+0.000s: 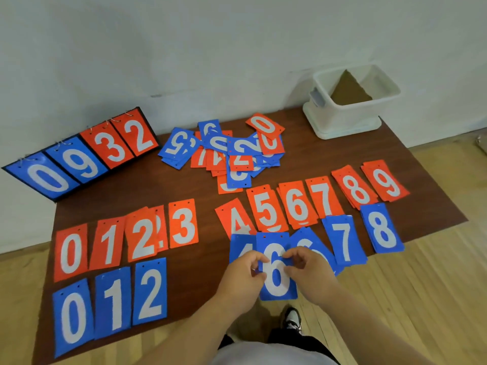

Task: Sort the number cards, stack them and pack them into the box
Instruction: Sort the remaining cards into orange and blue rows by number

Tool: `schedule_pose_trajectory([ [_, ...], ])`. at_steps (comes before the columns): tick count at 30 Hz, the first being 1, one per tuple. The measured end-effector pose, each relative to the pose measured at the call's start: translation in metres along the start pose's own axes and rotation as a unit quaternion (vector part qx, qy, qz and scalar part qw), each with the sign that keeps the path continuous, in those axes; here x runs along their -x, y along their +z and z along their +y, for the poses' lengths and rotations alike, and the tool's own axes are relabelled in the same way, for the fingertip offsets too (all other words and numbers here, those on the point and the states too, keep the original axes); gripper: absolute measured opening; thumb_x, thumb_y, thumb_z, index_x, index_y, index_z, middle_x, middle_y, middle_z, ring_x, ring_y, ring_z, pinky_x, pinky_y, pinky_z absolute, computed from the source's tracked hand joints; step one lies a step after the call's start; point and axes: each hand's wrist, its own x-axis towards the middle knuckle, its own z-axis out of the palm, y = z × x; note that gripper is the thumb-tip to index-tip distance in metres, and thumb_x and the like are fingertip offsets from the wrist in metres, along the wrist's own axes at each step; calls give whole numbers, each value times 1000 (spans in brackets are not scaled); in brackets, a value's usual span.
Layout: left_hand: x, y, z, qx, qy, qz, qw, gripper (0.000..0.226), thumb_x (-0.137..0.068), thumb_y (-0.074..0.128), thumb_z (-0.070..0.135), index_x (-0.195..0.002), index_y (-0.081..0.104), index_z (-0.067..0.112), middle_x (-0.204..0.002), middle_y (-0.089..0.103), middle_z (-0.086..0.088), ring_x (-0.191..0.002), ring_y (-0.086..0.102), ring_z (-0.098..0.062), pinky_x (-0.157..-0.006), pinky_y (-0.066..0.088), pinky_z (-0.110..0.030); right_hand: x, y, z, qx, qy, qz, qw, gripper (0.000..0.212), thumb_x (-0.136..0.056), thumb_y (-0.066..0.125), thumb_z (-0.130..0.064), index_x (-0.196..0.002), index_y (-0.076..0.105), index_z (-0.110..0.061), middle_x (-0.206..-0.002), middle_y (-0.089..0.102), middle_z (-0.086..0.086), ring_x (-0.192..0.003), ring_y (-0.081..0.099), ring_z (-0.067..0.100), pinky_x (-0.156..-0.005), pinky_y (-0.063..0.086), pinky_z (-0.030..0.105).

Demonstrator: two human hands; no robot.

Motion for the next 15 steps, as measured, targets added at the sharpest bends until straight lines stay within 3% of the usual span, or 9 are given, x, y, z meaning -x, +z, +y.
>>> schedule_pose_trajectory([
  [5,-23,64,23,-40,-9,16,999,30,-98,63,17,-115,55,40,-90,55,4,-82,58,-13,-69,53,-26,-33,-51,37,97,-19,-34,995,19,-92,68,-18,-100,63,-35,-95,62,-12,-87,61,8,-67,49,19],
  [9,-46,107,28,-72,-28,22,997,40,-98,64,23,-133,49,35,-106,62,9,-96,62,-10,-84,57,-30,-63,-74,62,170,-37,-53,983,21,-93,64,-18,-111,62,-29,-92,58,-12,-83,58,8,-62,45,19],
  [12,-62,126,24,-162,-23,38,986,46,-98,63,31,-142,47,32,-118,58,7,-110,58,-14,-89,51,-28,-82,-79,75,227,-50,-68,970,32,-95,60,-19,-127,59,-25,-110,61,-5,-97,61,17,-72,51,27],
  [15,-70,134,20,-263,-15,38,964,54,-98,60,41,-148,40,36,-121,53,3,-113,55,-18,-92,52,-34,-93,-80,84,313,-69,-51,946,38,-96,61,-31,-134,58,-28,-124,53,1,-115,51,23,-87,53,36],
])
